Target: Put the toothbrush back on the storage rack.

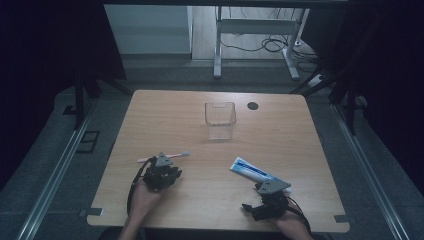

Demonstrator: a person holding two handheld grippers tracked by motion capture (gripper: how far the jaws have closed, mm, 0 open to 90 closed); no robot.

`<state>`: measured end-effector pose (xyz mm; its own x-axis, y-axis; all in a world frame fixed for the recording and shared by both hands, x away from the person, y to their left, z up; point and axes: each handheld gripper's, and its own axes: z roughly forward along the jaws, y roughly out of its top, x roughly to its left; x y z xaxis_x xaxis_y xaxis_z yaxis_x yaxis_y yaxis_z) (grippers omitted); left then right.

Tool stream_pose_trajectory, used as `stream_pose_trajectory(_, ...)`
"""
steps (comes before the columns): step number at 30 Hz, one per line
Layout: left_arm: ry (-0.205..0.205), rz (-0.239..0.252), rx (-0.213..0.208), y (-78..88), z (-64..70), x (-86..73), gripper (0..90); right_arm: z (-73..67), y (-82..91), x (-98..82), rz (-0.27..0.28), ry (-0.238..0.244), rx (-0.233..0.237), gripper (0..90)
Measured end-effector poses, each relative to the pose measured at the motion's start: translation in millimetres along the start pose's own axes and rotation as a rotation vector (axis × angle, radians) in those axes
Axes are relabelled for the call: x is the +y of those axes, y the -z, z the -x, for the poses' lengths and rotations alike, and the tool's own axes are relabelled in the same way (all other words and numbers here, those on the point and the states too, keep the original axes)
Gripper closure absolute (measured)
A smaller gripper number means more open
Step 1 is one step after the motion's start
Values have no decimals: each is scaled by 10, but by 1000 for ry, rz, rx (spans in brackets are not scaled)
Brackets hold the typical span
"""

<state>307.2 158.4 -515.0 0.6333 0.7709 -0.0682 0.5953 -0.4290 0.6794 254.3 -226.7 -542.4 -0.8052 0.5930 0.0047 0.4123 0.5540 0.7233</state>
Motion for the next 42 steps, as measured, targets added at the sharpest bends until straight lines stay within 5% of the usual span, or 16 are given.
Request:
stream_pose_trajectory(5, -1, -11, 15, 41, -126, 70, 892, 0, -1, 1, 0, -1, -1, 134)
stream_pose_trajectory(22, 24, -49, 101, 123, -687, 328, 894, 6, -7, 5, 1, -1, -1, 133)
stream_pose_trajectory(27, 39, -74, 128, 72, -845, 294, 895, 7, -8, 5, 2, 0, -2, 133)
stream_pose_trajectory(31, 90, -86, 140, 40, -1027, 185, 895, 7, -8, 5, 1, 0, -2, 133)
stream_pose_trajectory(42, 149, -102, 151, -11, -1181, -23, 895, 9, -9, 6, 3, 0, -2, 133)
